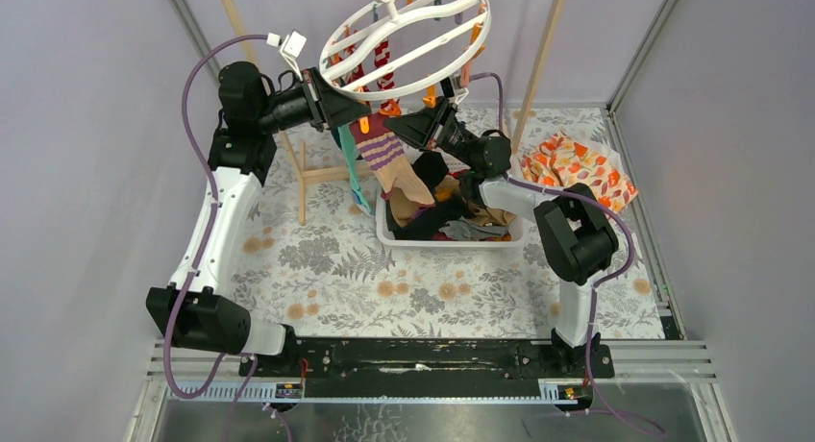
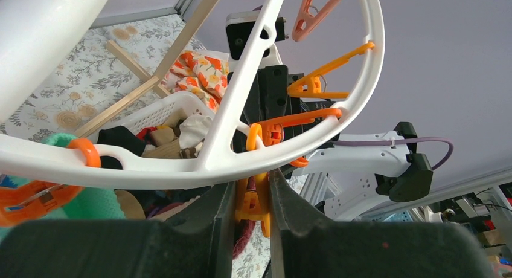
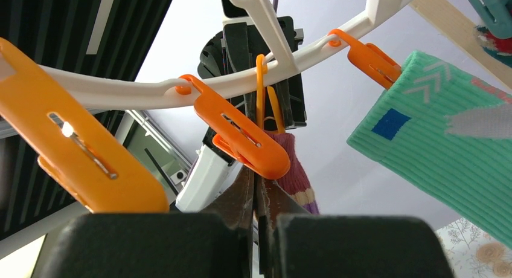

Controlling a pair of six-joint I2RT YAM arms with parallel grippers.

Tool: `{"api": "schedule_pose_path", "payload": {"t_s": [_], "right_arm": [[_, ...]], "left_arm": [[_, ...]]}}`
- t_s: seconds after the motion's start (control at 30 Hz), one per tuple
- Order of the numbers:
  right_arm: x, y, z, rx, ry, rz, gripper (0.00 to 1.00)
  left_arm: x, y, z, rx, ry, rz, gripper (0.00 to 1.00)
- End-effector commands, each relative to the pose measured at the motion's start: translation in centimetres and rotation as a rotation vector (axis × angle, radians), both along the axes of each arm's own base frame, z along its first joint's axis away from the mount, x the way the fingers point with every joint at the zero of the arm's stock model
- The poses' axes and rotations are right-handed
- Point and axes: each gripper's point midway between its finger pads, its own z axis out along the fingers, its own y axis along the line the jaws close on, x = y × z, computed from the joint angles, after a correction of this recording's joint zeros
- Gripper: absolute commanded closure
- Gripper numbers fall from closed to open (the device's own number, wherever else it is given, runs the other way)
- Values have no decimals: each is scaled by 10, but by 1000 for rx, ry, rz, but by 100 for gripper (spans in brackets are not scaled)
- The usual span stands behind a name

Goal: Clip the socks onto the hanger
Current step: Clamp the sock onto the hanger.

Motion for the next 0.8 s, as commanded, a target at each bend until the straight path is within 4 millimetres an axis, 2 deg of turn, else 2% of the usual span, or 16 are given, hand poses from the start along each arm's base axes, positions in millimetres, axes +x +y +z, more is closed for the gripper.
{"api": "schedule_pose_path", "payload": {"t_s": [0.0, 0.23, 0.33, 0.4, 0.43, 0.47, 0.57, 0.67, 0.7, 0.77], "right_arm": [[-26, -21, 50, 136, -167, -28, 100], [-26, -18, 48, 135, -162, -25, 100], [-24, -18, 48, 141, -157, -35, 100], [-23, -18, 50, 147, -158, -37, 100], [-23, -17, 51, 150, -161, -37, 100], [-23, -17, 52, 152, -162, -37, 100], [-22, -15, 52, 155, -165, -42, 100], [-21, -16, 50, 153, -165, -54, 100], [-21, -16, 50, 154, -165, -57, 100], [-21, -16, 49, 153, -160, -60, 100]], "left_arm": [[-12, 0, 9, 12, -80, -30, 100], [-12, 0, 11, 13, -83, -27, 100], [-11, 0, 10, 13, -82, -21, 94], [-10, 1, 10, 12, -79, -15, 83], [-10, 1, 9, 13, -79, -12, 69], [-10, 1, 10, 12, -80, -12, 63], [-10, 2, 12, 11, -84, -4, 56], [-11, 3, 15, 11, -96, 12, 46], [-12, 4, 17, 10, -98, 18, 39], [-13, 4, 19, 7, -96, 25, 19]]}}
